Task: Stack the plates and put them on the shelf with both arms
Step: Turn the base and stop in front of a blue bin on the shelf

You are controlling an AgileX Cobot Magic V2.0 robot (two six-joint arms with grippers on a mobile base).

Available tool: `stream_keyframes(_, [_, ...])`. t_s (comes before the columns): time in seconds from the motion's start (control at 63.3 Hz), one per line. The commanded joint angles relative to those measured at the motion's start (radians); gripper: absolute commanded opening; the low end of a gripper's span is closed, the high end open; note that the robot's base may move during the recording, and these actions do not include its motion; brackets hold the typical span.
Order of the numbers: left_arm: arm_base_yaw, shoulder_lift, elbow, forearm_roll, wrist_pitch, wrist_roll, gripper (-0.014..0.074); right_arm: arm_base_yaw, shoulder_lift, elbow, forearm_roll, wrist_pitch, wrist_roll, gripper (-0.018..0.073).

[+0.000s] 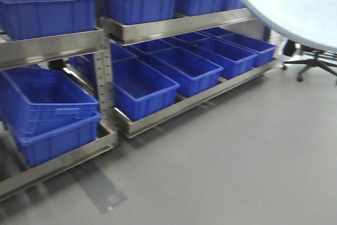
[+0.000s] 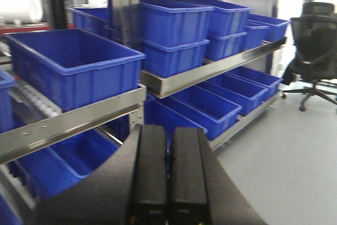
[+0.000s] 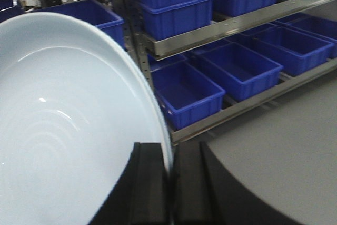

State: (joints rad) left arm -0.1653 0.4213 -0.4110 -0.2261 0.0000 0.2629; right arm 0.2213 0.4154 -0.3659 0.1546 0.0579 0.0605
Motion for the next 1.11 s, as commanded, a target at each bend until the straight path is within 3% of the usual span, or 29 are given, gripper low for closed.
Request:
stream_keyframes(0.0, [0.0, 0.008, -0.029, -0.003, -0.083, -0.004, 0.008, -0.005, 0.001, -0.03, -0.003, -0.1, -0.001, 0.0049])
stream_keyframes(1.09, [0.0, 0.008, -0.029, -0.003, -0.083, -0.004, 0.008, -0.005, 0.001, -0.03, -0.003, -0.1, -0.001, 0.0049])
